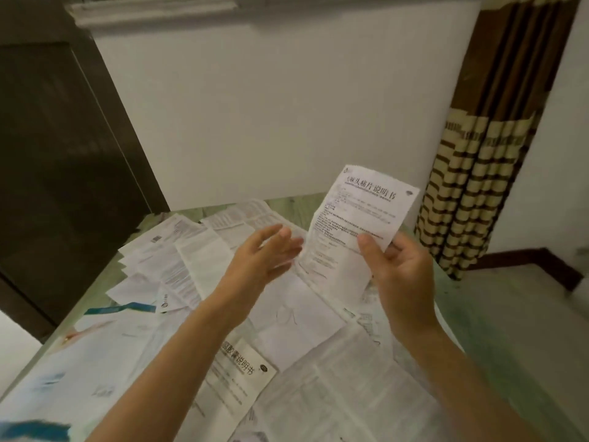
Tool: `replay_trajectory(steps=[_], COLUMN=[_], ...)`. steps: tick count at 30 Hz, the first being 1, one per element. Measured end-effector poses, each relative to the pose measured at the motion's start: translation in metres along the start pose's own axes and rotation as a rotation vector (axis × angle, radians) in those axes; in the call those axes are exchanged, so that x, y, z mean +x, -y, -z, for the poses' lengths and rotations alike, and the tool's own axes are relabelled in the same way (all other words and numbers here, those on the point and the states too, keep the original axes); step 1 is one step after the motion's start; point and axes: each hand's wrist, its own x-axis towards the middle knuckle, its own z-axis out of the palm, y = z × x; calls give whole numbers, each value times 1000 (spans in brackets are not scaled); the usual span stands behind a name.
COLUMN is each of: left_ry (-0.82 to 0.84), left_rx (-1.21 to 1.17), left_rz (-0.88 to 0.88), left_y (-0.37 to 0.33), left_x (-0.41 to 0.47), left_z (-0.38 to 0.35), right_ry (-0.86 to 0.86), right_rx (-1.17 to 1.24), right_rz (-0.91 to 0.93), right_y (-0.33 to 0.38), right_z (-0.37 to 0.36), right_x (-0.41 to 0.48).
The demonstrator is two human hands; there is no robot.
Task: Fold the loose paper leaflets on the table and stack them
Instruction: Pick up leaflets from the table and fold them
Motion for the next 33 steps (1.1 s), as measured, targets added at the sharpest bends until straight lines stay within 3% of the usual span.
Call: replay_trajectory(steps=[4, 6, 12, 20, 28, 33], left_ry=[156, 214, 270, 286, 267, 228], left_rx=[-504, -595, -508, -520, -508, -596], left_rz=[389, 425, 313, 325, 350, 374], left_y=[16, 24, 37, 47, 47, 48], left_x=[-4, -6, -4, -4, -3, -2], left_z=[-10, -10, 1, 2, 0, -1], right_ry=[212, 307, 294, 260, 327, 353], right_rx=[171, 99, -55, -110, -172, -137], right_rz=[-473, -597, -536, -565, -522, -593], right_y=[-5, -10, -20, -26, -24, -23], right_z=[6, 4, 0, -2, 1, 3], right_x=[4, 3, 0, -3, 0, 3])
